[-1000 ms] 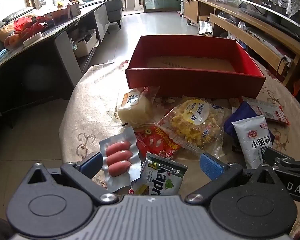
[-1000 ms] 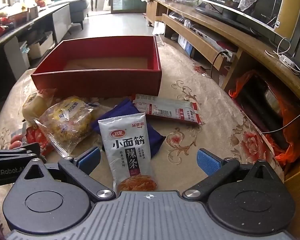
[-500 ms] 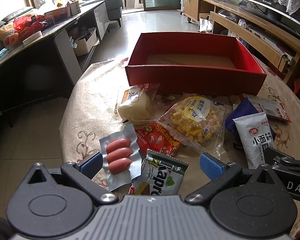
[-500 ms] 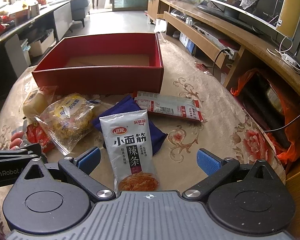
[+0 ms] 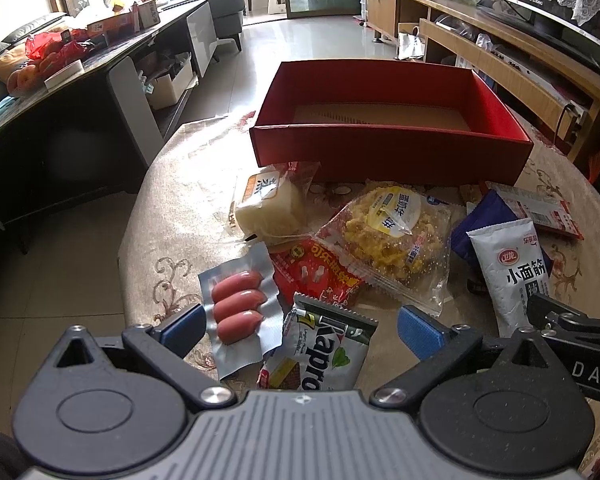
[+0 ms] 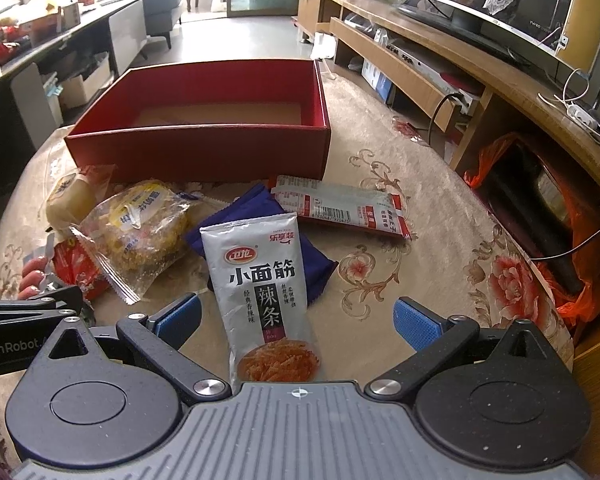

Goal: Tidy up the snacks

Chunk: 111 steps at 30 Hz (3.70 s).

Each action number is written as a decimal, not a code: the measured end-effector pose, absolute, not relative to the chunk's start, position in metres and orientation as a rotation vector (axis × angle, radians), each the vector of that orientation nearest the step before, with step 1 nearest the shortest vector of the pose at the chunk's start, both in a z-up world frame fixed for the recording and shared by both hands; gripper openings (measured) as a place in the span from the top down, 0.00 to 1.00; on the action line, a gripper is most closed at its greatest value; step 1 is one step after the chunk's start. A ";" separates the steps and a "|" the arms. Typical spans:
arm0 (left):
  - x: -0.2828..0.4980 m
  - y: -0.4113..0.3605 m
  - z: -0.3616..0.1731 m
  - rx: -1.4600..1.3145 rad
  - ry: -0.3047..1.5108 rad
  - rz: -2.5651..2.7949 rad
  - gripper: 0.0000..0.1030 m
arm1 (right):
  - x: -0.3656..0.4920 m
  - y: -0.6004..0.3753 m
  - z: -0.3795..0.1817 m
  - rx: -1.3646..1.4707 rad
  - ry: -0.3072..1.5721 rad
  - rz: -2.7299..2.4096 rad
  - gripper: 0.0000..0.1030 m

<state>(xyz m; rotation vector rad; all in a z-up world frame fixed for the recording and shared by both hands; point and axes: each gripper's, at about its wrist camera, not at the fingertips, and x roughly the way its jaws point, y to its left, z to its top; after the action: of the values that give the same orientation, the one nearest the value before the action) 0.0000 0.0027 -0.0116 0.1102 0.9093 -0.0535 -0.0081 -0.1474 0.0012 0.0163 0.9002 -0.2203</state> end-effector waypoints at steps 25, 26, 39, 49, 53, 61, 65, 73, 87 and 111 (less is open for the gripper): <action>-0.003 0.004 -0.016 0.116 0.918 -0.055 0.04 | -0.008 -0.146 -0.003 0.011 0.920 -0.212 0.00; -0.003 0.004 -0.016 0.117 0.919 -0.055 0.05 | -0.008 -0.146 -0.003 0.011 0.922 -0.212 0.00; 0.003 0.017 -0.022 0.074 0.976 -0.065 0.05 | -0.005 -0.147 -0.009 0.030 0.960 -0.188 0.00; 0.011 0.033 -0.028 0.028 1.025 -0.061 0.05 | -0.006 -0.159 -0.007 0.056 0.959 -0.203 0.00; 0.017 0.048 -0.027 -0.018 1.031 -0.056 0.05 | -0.007 -0.170 -0.009 0.100 0.975 -0.217 0.00; 0.004 0.020 -0.033 0.119 1.013 -0.136 0.05 | -0.009 -0.177 -0.009 0.127 0.983 -0.204 0.00; 0.003 0.008 -0.037 0.167 1.004 -0.178 0.05 | -0.009 -0.179 -0.009 0.134 0.984 -0.208 0.00; 0.007 -0.002 -0.058 0.218 1.063 -0.166 0.18 | -0.009 -0.182 -0.009 0.143 0.986 -0.197 0.01; 0.001 -0.003 -0.050 0.138 1.099 -0.215 0.43 | 0.004 -0.172 -0.018 0.061 1.017 -0.135 0.04; 0.004 -0.002 -0.043 0.113 1.099 -0.205 0.44 | 0.008 -0.157 -0.027 0.048 1.087 -0.022 0.47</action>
<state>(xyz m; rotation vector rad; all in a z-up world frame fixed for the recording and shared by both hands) 0.0036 -0.0022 -0.0428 0.1132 1.0985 -0.2052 0.0082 -0.1567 -0.0267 0.0479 1.0872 -0.0225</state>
